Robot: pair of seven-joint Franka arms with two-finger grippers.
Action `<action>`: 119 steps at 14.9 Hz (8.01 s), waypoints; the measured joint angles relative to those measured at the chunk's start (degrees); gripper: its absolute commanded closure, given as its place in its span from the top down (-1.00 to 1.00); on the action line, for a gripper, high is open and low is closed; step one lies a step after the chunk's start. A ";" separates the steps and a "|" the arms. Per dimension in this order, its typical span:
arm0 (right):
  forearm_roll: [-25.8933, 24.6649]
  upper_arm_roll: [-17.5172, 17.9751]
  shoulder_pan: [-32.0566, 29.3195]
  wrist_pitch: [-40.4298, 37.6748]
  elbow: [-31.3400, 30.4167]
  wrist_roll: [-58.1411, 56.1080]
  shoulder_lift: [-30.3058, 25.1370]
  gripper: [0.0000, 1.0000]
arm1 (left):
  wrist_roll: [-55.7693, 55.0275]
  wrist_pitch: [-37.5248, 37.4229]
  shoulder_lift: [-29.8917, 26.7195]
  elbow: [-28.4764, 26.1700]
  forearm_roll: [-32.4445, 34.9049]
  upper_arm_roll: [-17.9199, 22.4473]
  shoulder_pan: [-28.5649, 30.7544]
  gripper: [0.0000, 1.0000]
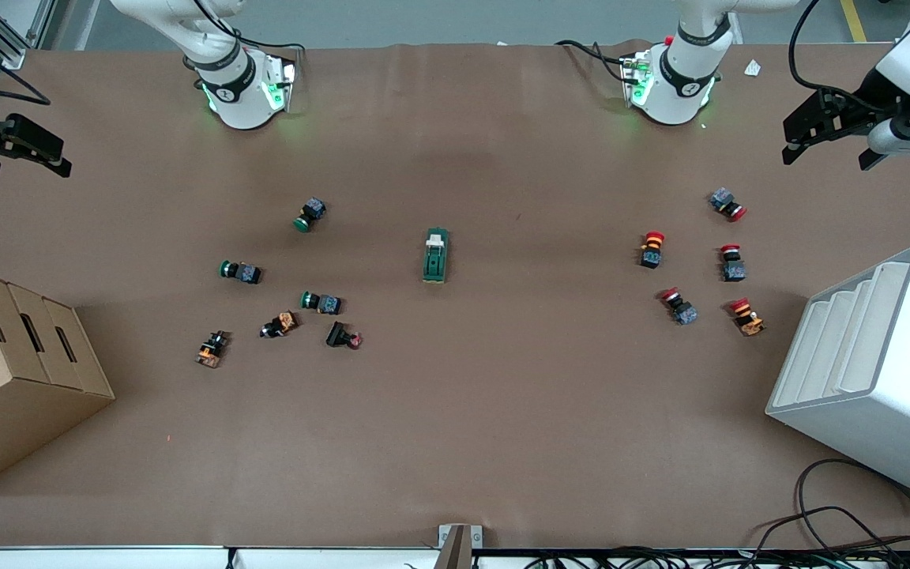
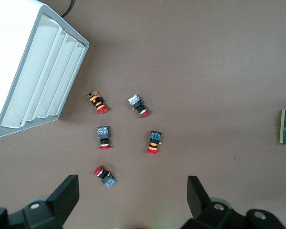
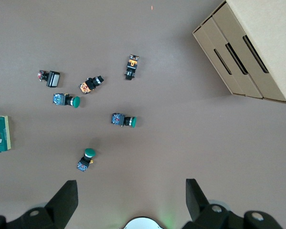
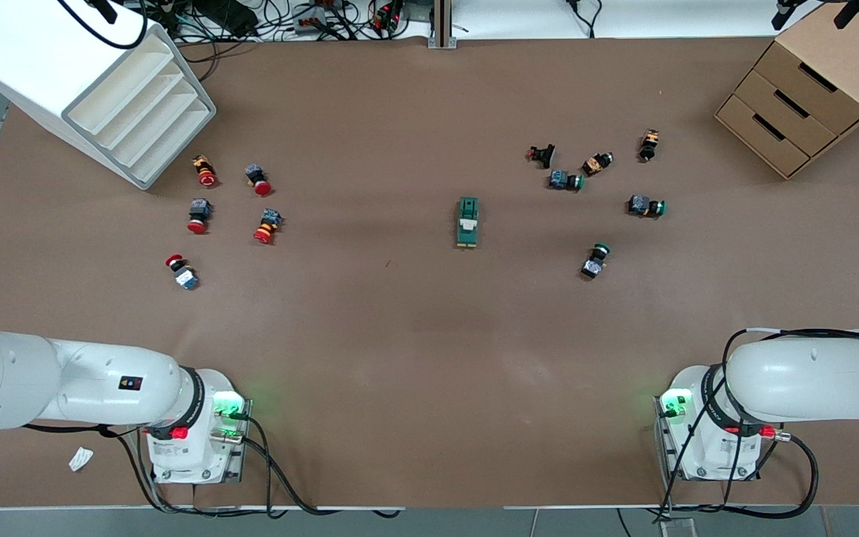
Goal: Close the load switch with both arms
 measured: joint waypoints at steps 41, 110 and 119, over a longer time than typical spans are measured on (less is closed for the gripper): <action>0.79 -0.09 0.21 3.23 3.26 5.68 17.79 1.00 | -116.26 47.62 48.03 -9.02 80.81 -21.14 -35.75 0.94; 12.16 0.96 48.98 71.83 -23.53 85.00 35.69 1.00 | -143.86 29.29 55.95 -14.68 108.42 -20.87 -43.05 0.95; 11.95 0.86 49.01 72.27 -22.75 84.67 36.12 1.00 | -144.14 29.32 55.94 -14.64 108.37 -20.82 -43.06 0.95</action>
